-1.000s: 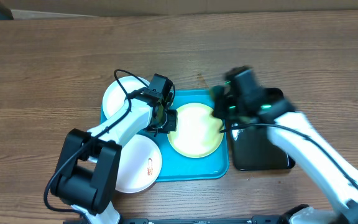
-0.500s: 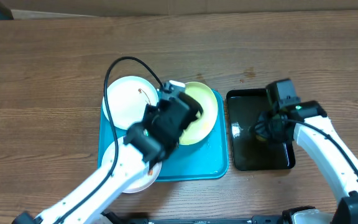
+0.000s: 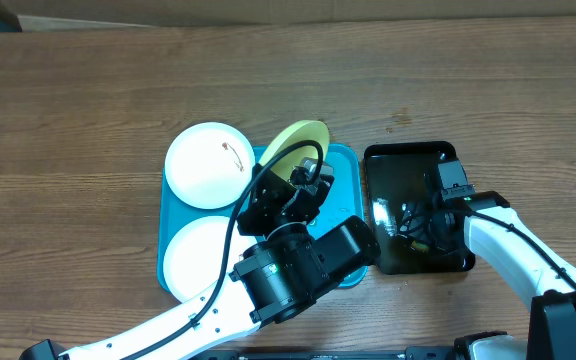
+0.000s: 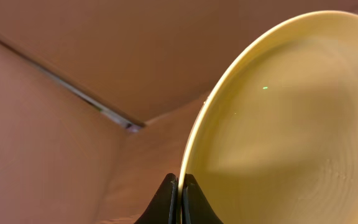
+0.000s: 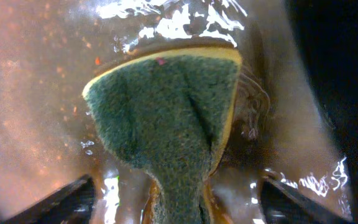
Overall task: Clean dirty plates on tray and stack at the side
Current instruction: 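Lift the yellow plate off the tray and carry it left, then lower the yellow plate onto the table left of the tray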
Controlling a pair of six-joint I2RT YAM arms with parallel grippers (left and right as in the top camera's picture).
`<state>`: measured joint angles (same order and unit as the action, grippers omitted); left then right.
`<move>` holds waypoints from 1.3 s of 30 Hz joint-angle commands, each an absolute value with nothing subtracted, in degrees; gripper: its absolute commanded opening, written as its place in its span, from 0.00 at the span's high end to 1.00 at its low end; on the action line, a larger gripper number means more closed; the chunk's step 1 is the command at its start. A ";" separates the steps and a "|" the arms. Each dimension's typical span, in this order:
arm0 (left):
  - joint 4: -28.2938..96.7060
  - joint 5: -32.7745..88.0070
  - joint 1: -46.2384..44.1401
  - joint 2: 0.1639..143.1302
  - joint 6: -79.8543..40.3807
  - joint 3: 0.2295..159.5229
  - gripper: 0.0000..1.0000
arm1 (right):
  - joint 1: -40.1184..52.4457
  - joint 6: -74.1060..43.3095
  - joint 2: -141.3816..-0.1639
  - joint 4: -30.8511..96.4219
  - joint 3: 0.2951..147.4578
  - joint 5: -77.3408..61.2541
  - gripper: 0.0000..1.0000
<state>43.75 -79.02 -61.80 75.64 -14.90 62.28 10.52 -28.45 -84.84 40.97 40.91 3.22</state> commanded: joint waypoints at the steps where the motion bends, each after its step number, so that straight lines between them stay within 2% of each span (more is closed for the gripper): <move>1: 43.24 -85.80 -61.95 75.31 -13.23 62.11 0.96 | 10.37 -28.45 -84.95 40.47 40.51 3.57 0.04; 4: 42.68 -85.95 -61.95 75.31 -13.26 62.11 0.96 | 10.37 -28.42 -84.95 40.29 40.51 3.57 0.00; 10: 39.24 -83.88 -61.71 75.29 -14.44 62.11 0.96 | 10.37 -28.42 -84.95 39.83 40.51 3.57 0.00; 14: 38.79 -71.64 -58.39 75.20 -16.29 62.11 0.96 | 10.37 -28.42 -84.95 39.83 40.51 3.57 0.00; 17: 39.22 -58.17 -51.42 75.00 -21.10 62.15 0.96 | 10.37 -28.45 -84.95 39.77 40.51 3.55 0.00; 20: 39.22 -37.87 -40.12 74.11 -25.19 62.46 0.96 | 10.37 -28.45 -84.95 39.66 40.51 3.55 0.00; 23: 38.89 -17.98 -24.14 73.63 -27.29 62.92 0.96 | 10.37 -28.45 -84.95 39.64 40.51 3.57 0.00; 27: 38.30 0.89 -1.72 74.26 -27.31 62.92 0.96 | 10.37 -28.45 -84.95 39.18 40.51 3.57 0.00; 30: 38.81 8.47 13.74 75.64 -27.27 62.89 0.96 | 10.37 -28.45 -84.95 39.22 40.51 3.57 0.00; 33: 38.63 8.88 26.22 78.30 -27.31 62.89 0.96 | 10.37 -28.45 -84.95 39.20 40.51 3.57 0.00; 39: 36.84 8.86 40.88 86.70 -28.03 62.89 0.96 | 10.37 -28.45 -84.95 39.20 40.51 3.55 0.00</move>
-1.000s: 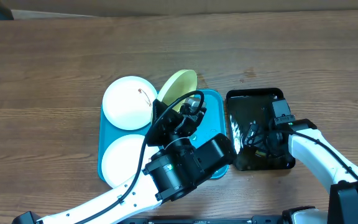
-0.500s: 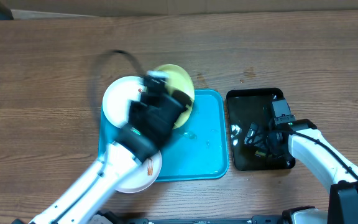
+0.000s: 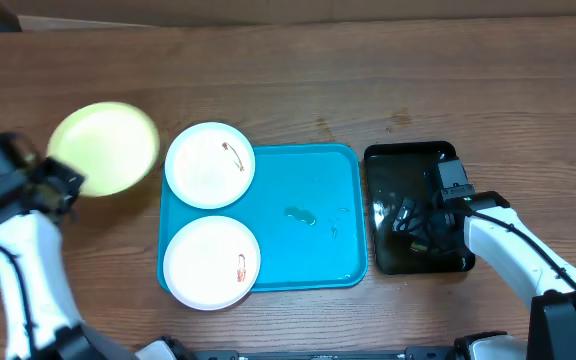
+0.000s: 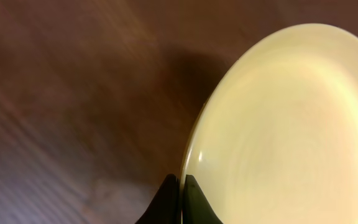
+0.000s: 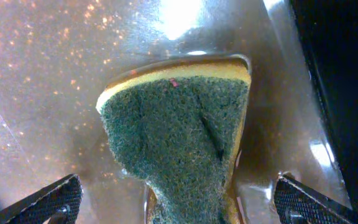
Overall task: Clean dirty plates on tray and stack at the side
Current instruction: 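Lower the yellow plate onto the table left of the tray, then move the left gripper to the rim of the lower white plate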
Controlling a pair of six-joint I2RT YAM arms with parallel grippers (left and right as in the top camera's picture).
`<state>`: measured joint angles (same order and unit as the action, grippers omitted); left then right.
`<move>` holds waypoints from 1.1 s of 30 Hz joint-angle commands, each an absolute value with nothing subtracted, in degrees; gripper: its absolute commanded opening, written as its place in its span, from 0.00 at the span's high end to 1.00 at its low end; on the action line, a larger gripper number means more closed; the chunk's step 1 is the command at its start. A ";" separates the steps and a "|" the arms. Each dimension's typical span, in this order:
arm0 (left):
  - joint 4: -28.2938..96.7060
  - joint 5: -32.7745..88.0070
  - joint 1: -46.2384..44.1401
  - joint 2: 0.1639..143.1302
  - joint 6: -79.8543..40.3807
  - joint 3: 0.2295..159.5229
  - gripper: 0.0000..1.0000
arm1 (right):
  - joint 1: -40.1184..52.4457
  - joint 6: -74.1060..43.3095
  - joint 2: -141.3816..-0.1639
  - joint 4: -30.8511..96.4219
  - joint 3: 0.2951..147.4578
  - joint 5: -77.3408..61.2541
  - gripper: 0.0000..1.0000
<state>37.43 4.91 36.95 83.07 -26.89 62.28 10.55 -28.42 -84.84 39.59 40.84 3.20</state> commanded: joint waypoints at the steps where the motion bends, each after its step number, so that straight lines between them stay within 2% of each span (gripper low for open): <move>1: 36.42 8.86 42.04 88.18 -28.49 62.89 0.96 | 10.37 -28.45 -84.95 39.20 40.51 3.55 0.00; 8: 29.98 8.62 44.07 97.78 -26.83 62.89 0.96 | 10.37 -28.45 -84.95 39.03 40.51 3.55 0.00; 15: 24.93 8.45 43.48 101.60 -25.74 62.89 0.95 | 10.37 -28.45 -84.95 38.96 40.51 3.55 0.00; 16: 24.56 8.40 43.48 101.75 -25.71 62.89 0.84 | 10.37 -28.45 -84.95 38.96 40.51 3.55 0.00; 17: 24.51 8.47 43.48 101.75 -25.74 62.89 0.62 | 10.37 -28.45 -84.95 38.92 40.51 3.55 0.00; 19: 24.51 9.89 43.48 101.67 -25.78 62.92 0.24 | 10.37 -28.45 -84.95 38.76 40.51 3.55 0.00; 21: 24.75 15.05 43.48 101.38 -25.74 63.29 0.08 | 10.37 -28.45 -84.95 38.57 40.51 3.55 0.00; 23: 25.87 22.61 43.40 100.71 -25.65 64.49 0.01 | 10.37 -28.45 -84.95 38.41 40.51 3.55 0.00; 25: 27.46 27.59 42.92 99.37 -25.71 65.63 0.00 | 10.37 -28.45 -84.95 38.37 40.51 3.55 0.00; 29: 34.48 29.93 39.81 94.32 -24.80 66.63 0.03 | 10.37 -28.45 -84.95 38.37 40.51 3.55 0.00; 31: 39.57 29.91 36.97 91.02 -22.02 66.63 0.11 | 10.37 -28.45 -84.95 38.37 40.51 3.55 0.00; 33: 45.01 29.82 33.52 88.03 -18.33 66.63 0.23 | 10.37 -28.45 -84.95 38.39 40.51 3.53 0.00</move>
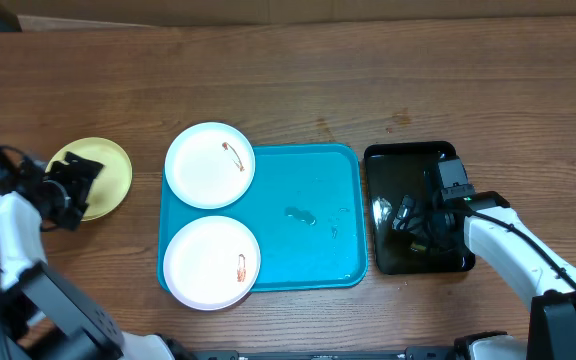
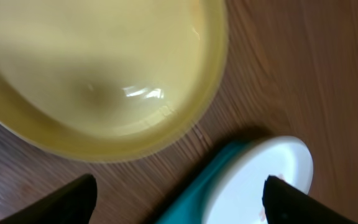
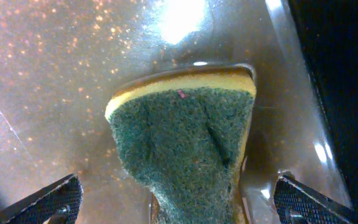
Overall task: Clean dirty plates on tray and stack at the side
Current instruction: 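Move the left gripper to the rim of the lower white plate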
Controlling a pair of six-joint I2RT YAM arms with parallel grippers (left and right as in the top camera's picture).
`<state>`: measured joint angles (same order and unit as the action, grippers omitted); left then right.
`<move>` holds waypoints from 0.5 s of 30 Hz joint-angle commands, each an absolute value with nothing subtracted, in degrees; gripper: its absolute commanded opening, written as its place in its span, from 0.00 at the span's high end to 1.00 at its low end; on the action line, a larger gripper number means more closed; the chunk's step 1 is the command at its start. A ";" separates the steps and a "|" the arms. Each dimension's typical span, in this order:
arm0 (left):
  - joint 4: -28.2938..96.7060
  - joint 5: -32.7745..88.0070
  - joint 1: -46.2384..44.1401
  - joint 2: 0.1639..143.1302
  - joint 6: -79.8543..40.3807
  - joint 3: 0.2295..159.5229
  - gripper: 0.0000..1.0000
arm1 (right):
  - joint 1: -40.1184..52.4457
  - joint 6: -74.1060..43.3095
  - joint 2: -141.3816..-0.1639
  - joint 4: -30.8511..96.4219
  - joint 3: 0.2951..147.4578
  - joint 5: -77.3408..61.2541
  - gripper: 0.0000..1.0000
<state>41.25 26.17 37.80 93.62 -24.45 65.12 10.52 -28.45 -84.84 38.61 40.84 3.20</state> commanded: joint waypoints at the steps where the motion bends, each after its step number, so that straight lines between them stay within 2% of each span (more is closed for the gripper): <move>1: 47.70 29.34 31.62 86.65 -16.53 66.63 0.27 | 10.37 -28.45 -84.95 38.39 40.51 3.36 0.00; 3: 53.36 26.15 27.49 84.09 -14.04 66.63 0.31 | 10.37 -28.45 -84.95 38.39 40.51 3.36 0.00; 9: 67.85 11.07 16.12 81.28 -11.55 66.35 0.32 | 10.37 -28.45 -84.95 38.63 40.51 3.36 0.00; 12: 70.61 6.68 11.55 81.30 -11.70 64.95 0.30 | 10.37 -28.45 -84.95 38.65 40.51 3.36 0.00; 15: 70.98 5.72 8.49 81.30 -12.25 63.26 0.32 | 10.37 -28.45 -84.95 38.65 40.51 3.38 0.00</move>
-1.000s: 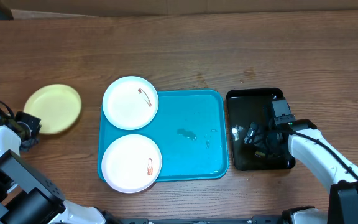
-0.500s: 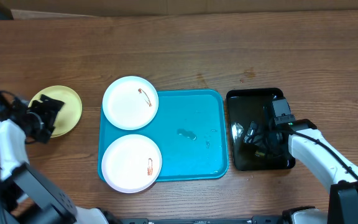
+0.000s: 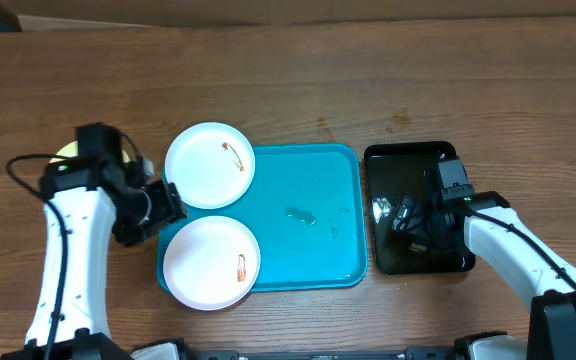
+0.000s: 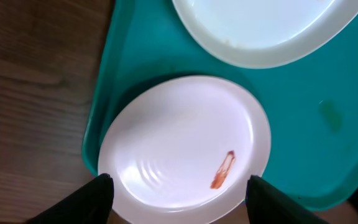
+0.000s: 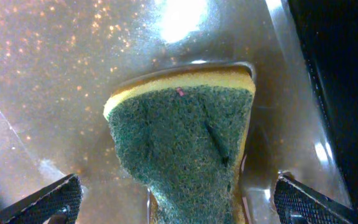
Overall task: Clean dirty plates on tray and stack at the side
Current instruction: 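Move the left gripper to the rim of the lower white plate, then slide the lower white plate right across the blue tray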
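Observation:
Two white plates sit on the left side of the teal tray (image 3: 308,225). The upper one (image 3: 208,165) has a small red mark; the lower one (image 3: 211,262) shows a red streak (image 4: 222,170). My left gripper (image 3: 163,205) hangs open at the tray's left edge, above the lower plate (image 4: 179,143), with nothing between its fingers. The yellow plate (image 3: 66,153) lies on the table at the far left, mostly hidden by my left arm. My right gripper (image 5: 179,208) stands open in the black basin (image 3: 448,160), its fingers on either side of the green and yellow sponge (image 5: 179,143).
The basin stands just right of the tray and its bottom is wet. A small wet smear (image 3: 299,214) marks the tray's middle. Bare wooden table lies behind and to the left.
My left gripper, still open, has moved from over the yellow plate at the far left to the tray's left edge, above the lower white plate. The right gripper and sponge have not moved.
My left gripper was shut on the rim of the yellow plate, tilted over the tray. Then it held the plate over the table left of the tray. Then the plate lay there and the gripper was open. The sponge stayed in the basin throughout.

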Controlling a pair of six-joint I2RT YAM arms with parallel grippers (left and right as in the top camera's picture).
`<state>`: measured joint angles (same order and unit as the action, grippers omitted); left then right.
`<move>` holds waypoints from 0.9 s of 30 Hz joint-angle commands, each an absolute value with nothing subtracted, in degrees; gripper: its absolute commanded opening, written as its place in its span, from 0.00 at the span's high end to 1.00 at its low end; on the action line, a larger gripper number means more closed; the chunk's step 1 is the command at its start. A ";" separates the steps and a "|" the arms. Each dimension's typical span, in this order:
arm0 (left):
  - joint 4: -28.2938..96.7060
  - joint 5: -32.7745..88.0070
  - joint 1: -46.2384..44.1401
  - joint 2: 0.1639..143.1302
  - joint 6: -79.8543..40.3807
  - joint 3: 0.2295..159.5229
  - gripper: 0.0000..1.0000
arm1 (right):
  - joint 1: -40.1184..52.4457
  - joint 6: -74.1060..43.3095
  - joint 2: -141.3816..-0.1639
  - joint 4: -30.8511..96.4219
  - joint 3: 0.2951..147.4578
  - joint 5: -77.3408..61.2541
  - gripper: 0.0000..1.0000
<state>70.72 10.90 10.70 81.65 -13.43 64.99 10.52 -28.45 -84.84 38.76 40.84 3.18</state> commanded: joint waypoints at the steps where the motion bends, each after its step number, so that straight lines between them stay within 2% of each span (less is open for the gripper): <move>1: 70.94 5.23 7.57 81.30 -12.27 62.48 0.33 | 10.37 -28.45 -84.95 38.65 40.51 3.38 0.00; 5: 69.45 -0.19 5.89 81.32 -15.97 59.13 0.31 | 10.37 -28.45 -84.95 38.65 40.51 3.38 0.00; 8: 66.57 -2.15 5.82 81.32 -15.86 56.97 0.21 | 10.37 -28.45 -84.95 38.72 40.51 3.38 0.00; 14: 61.71 -2.13 5.87 81.32 -17.17 52.82 0.25 | 10.37 -28.45 -84.95 38.59 40.51 3.38 0.00; 19: 58.92 -1.87 5.87 81.32 -17.17 49.41 0.18 | 10.37 -28.45 -84.95 38.59 40.51 3.38 0.00; 27: 56.71 -1.63 5.85 81.32 -16.91 47.59 0.18 | 10.37 -28.45 -84.95 38.59 40.51 3.38 0.00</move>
<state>56.95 -1.15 5.98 81.65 -16.38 48.07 10.52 -28.47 -84.84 38.68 40.84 3.18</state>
